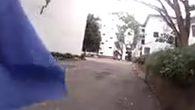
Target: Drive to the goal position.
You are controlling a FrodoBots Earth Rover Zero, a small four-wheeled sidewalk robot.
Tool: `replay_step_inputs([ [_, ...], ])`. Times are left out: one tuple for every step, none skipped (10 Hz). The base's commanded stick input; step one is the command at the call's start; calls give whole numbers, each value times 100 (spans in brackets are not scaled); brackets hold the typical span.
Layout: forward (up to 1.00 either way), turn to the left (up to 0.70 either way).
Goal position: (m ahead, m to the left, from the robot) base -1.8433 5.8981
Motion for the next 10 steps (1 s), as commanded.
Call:
replay_step_inputs([
  [0,45],
  [0,45],
  [0,45],
  [0,45],
  [0,45],
  [0,45],
  [0,45],
  [0,45],
  [0,45],
  [0,45],
])
